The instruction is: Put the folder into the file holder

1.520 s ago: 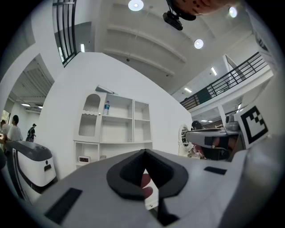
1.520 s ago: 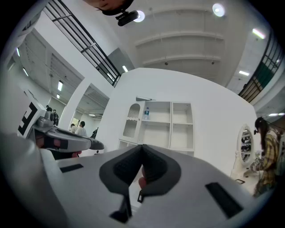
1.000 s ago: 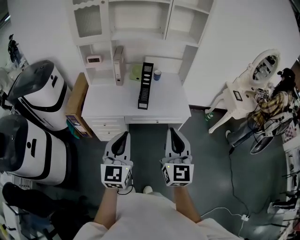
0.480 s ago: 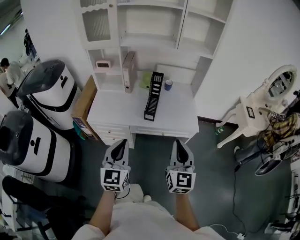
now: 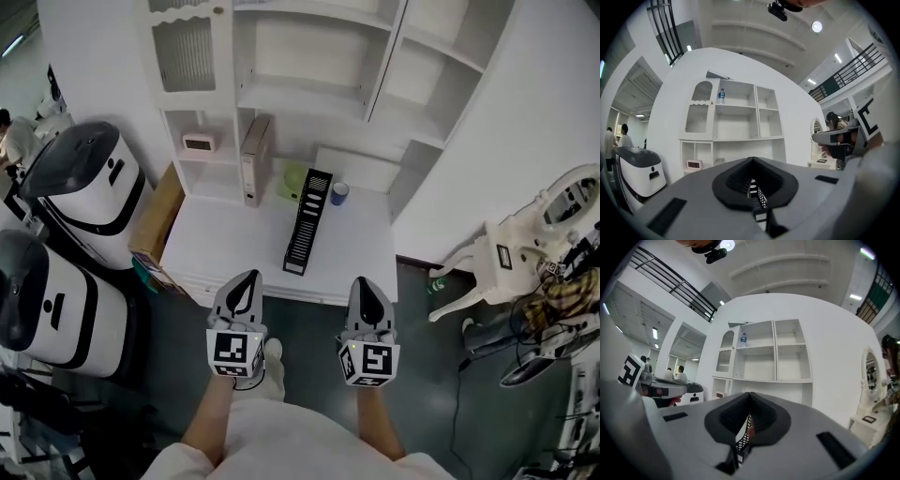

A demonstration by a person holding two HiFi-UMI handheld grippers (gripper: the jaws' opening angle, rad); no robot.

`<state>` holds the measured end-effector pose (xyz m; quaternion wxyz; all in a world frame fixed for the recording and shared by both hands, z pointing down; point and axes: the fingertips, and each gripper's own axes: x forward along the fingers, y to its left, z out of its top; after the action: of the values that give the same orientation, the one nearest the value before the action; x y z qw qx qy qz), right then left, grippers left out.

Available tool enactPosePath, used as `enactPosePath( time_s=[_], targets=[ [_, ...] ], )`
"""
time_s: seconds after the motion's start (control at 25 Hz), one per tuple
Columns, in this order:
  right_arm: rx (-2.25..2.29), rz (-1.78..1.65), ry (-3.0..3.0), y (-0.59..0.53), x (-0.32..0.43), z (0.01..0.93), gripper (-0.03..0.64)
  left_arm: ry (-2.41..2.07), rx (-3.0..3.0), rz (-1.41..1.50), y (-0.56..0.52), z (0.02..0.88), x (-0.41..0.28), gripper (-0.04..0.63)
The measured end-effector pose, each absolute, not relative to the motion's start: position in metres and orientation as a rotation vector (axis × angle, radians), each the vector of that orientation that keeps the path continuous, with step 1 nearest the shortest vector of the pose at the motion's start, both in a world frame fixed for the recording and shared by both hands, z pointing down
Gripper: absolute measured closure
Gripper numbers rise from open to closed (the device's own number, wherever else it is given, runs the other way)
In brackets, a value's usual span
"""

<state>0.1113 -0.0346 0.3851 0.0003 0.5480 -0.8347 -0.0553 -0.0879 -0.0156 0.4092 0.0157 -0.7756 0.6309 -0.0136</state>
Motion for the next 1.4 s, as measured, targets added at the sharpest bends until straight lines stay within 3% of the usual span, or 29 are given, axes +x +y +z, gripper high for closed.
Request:
enactPosePath(
  time_s=[0.48, 0.96, 1.08, 1.4],
  targets=[
    [1.772, -0.174, -2.607, -0.221, 0.083, 0.367, 0.63, 1.964, -2.435, 0.006, -0.219, 0.404, -0.124, 0.6],
    [1.722, -0.048, -2.641, -0.348, 0.106, 0.393, 0.629, 2.092, -2.341, -0.072, -0.336, 0.429, -0.142, 0.598],
    [1.681, -0.032, -2.677, -0.374, 0.107, 0.396, 0.629, 2.14, -2.297, -0.073, -0.357, 0.442, -0.154, 0.522],
    [1.592, 0.005, -2.66, -0.397, 0.098, 0.411, 0.629, 2.277, -2.262, -0.156, -0.424, 0.549, -0.216, 0.218]
  ],
)
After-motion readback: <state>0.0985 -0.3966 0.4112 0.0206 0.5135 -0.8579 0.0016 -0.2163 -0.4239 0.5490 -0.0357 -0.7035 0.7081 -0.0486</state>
